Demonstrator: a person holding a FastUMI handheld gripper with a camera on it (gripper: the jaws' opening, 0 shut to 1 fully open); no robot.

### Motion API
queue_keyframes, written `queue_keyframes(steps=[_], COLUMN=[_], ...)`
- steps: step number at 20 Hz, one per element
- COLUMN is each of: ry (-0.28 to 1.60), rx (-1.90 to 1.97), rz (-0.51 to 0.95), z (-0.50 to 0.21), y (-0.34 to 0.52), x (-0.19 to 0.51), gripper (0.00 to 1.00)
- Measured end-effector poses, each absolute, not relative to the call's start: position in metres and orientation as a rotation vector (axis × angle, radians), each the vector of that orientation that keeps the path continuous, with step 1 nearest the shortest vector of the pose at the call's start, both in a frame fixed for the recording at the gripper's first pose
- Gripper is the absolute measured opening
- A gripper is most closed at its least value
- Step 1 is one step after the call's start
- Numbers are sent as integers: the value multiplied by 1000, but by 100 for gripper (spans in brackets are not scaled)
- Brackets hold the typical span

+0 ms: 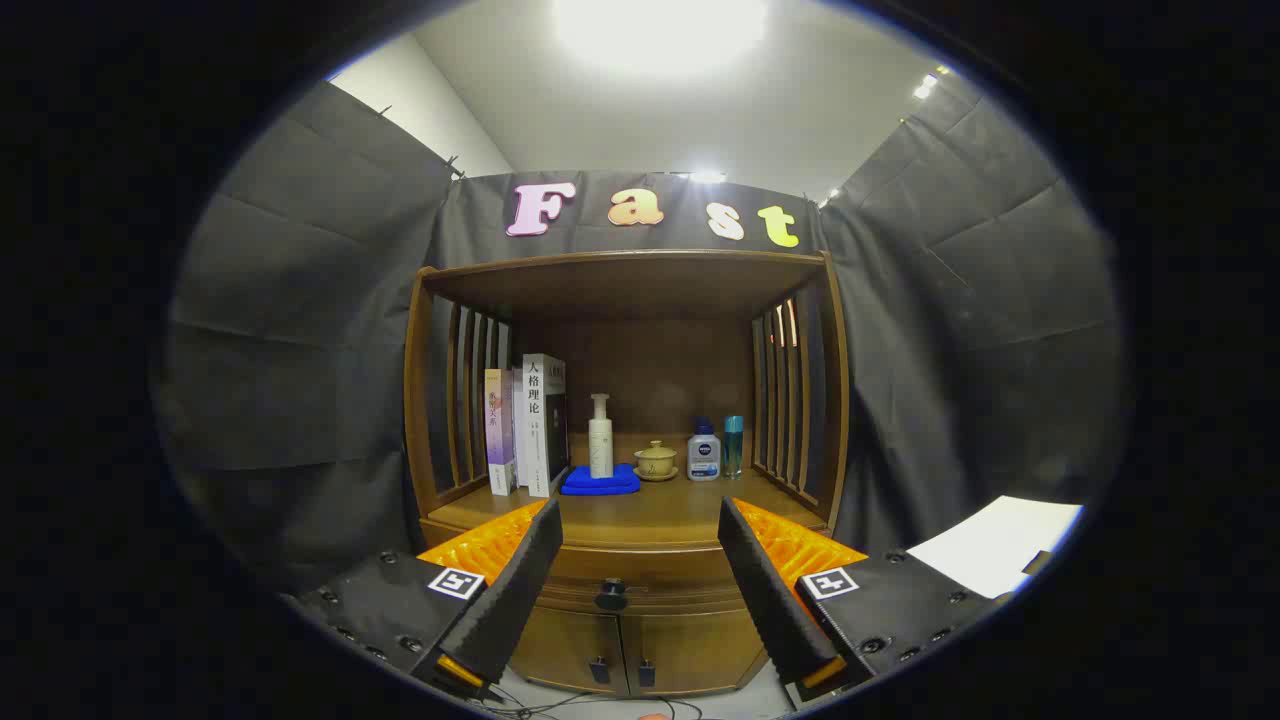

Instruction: Pull open the drawer, take out the items inside it, and place them on the countertop above the cabinet.

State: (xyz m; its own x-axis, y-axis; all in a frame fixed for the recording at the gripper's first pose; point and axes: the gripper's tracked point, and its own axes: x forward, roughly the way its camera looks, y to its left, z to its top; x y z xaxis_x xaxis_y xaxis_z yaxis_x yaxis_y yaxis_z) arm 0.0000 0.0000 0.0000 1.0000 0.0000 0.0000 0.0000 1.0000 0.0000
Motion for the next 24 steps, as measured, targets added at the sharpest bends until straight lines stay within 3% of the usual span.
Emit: queue_keyframes(steps=[24], ry=[4], rx=[20], rz=[18], z=[-9], y=[14], x=[8], gripper=[99])
